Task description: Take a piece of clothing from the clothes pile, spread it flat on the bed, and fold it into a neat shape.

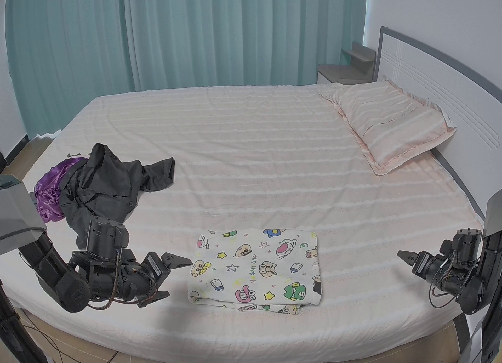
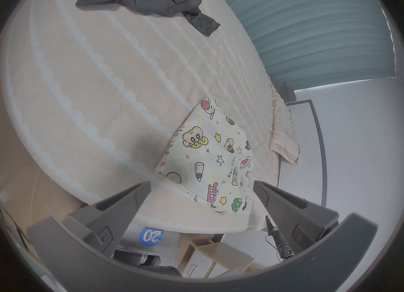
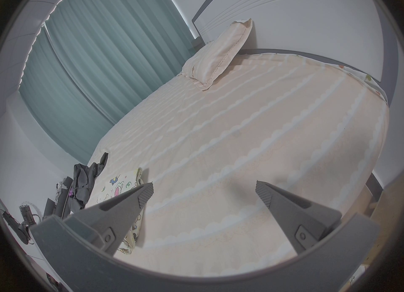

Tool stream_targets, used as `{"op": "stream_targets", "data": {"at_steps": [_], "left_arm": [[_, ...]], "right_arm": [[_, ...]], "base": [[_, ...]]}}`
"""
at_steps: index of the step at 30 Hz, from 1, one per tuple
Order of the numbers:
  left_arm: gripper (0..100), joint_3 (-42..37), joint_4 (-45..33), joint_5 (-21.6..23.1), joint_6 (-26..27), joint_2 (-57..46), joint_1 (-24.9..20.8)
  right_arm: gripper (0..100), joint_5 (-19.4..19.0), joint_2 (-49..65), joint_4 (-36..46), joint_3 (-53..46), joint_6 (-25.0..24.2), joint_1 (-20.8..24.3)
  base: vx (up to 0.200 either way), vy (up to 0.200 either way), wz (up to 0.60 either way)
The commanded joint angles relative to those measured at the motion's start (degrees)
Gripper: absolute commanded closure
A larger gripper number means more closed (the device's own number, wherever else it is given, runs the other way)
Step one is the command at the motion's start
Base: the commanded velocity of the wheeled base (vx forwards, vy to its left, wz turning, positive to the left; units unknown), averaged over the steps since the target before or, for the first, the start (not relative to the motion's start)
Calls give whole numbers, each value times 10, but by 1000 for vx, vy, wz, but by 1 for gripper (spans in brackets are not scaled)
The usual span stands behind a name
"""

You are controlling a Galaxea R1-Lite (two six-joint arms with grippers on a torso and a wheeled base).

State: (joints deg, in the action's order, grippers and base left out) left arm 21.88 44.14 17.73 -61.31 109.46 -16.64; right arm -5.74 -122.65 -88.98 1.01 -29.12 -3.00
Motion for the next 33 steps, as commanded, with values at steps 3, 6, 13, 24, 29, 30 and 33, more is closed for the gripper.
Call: {"op": "stream_targets", "data": {"at_steps": [3,6,13,24,29,30,33], "left_arm": [[0,3,10,19,-1,16,19],[0,3,11,20,-2,18,20],[0,4,13,20,-1,22,21],[0,8,13,19,0,26,21],[0,8,13,19,0,27,20],[0,8,13,19,0,27,20],[0,8,14,19,1,28,20]], "right_arm": [[0,0,0,-9,-4,-29,19],[0,0,1,-8,-6,-43,43],[0,25,2,-8,-8,-105,124],[0,51,-33,-8,-10,-115,227],[0,24,-53,-8,-10,-40,241],[0,20,-59,-8,-10,-32,241],[0,1,-85,-9,-9,-3,240]], "base": [[0,200,0],[0,200,0],[0,200,0],[0,0,0],[0,0,0],[0,0,0],[0,0,0]]}}
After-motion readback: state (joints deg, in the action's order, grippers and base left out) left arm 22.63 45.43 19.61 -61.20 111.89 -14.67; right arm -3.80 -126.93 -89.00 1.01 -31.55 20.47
